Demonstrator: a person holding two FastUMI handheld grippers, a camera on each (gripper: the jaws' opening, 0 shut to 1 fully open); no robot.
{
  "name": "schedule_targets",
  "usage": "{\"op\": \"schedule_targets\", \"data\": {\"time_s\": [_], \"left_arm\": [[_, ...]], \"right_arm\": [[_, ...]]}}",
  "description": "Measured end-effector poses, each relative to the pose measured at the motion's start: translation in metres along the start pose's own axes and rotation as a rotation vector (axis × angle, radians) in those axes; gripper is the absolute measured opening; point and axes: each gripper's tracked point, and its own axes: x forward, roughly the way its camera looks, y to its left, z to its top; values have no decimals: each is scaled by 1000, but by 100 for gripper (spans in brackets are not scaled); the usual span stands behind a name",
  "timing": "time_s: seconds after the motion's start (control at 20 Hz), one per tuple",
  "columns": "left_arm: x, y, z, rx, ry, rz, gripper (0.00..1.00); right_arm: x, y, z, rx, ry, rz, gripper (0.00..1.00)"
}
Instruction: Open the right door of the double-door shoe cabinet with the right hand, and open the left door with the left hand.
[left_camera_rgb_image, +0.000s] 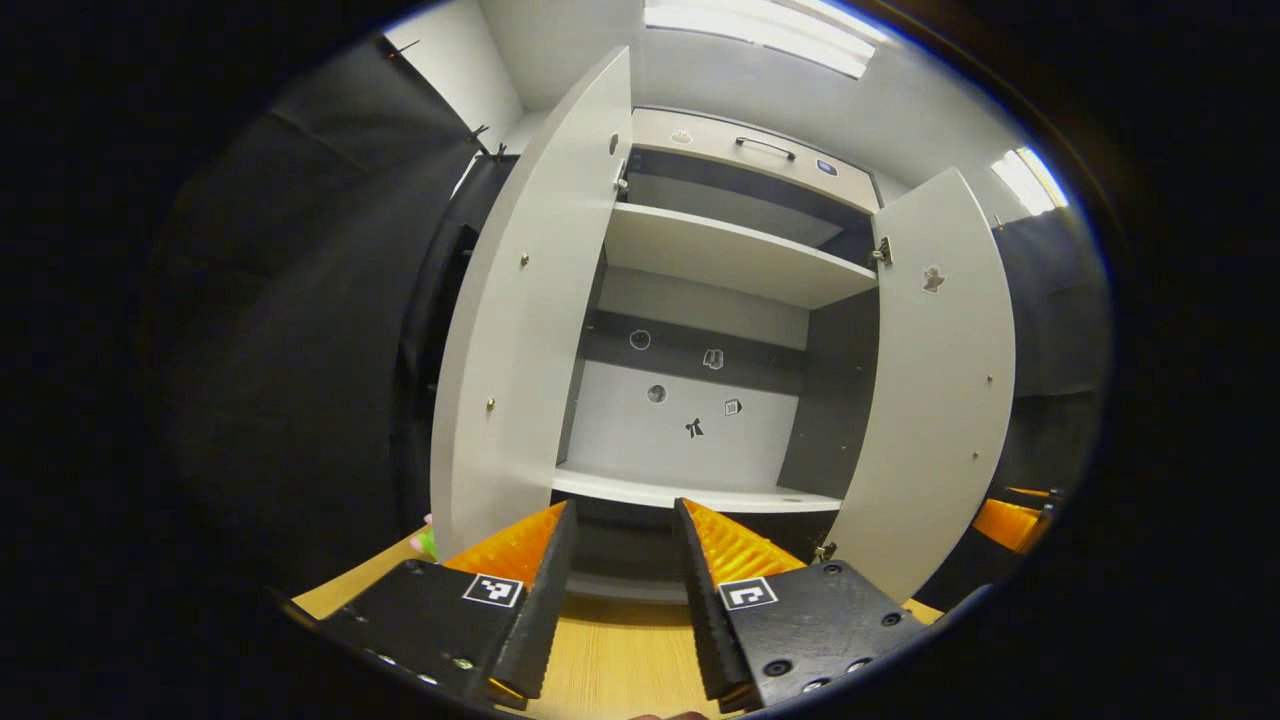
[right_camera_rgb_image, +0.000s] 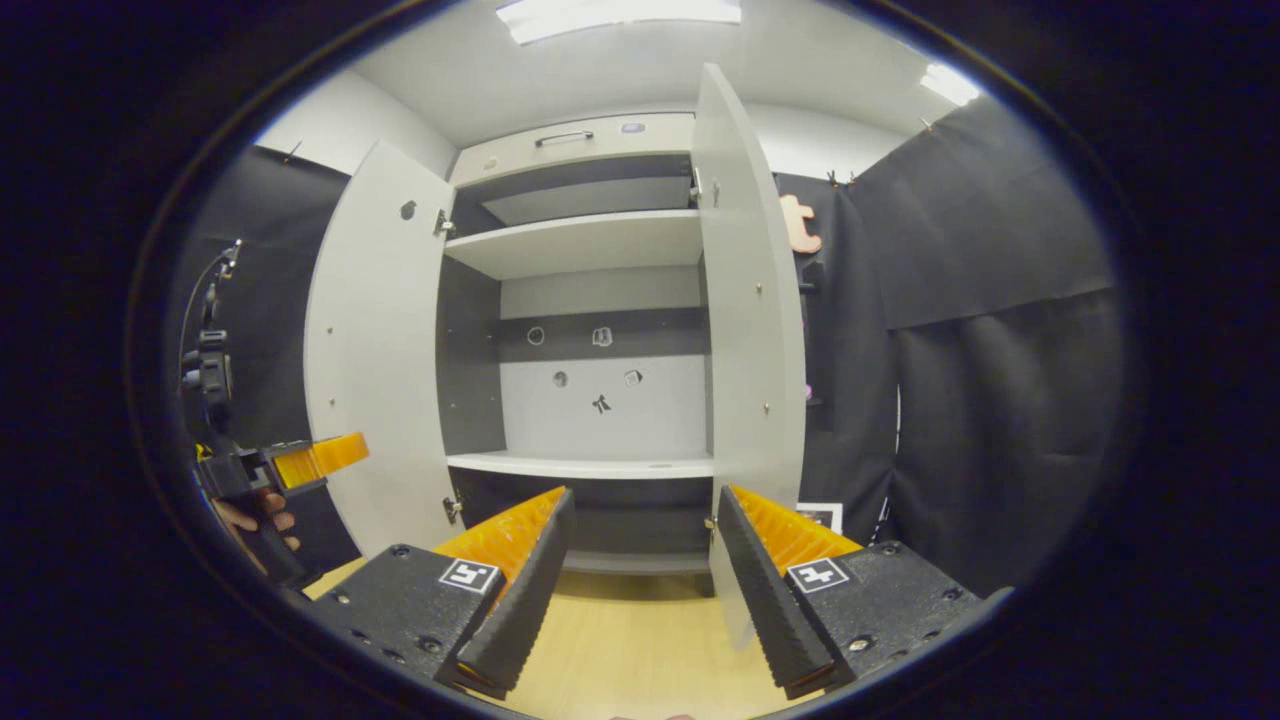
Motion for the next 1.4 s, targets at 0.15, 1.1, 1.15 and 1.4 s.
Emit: {"op": "schedule_targets", "data": {"time_s": [0.15,1.1,1.15,1.4], "left_arm": [[1,-3,4,62,-3,12,76],[5,-32,33,163,-77,-34,93],[6,-32,33,162,-78,-35,93],[8,-33,26,138,-62,-39,93]], "right_arm": [[0,-5,2,-22,-7,-15,90],[12,-12,23,43,-48,-55,90],[14,-11,24,42,-51,-54,90],[17,-8,15,28,-36,-45,90]]}}
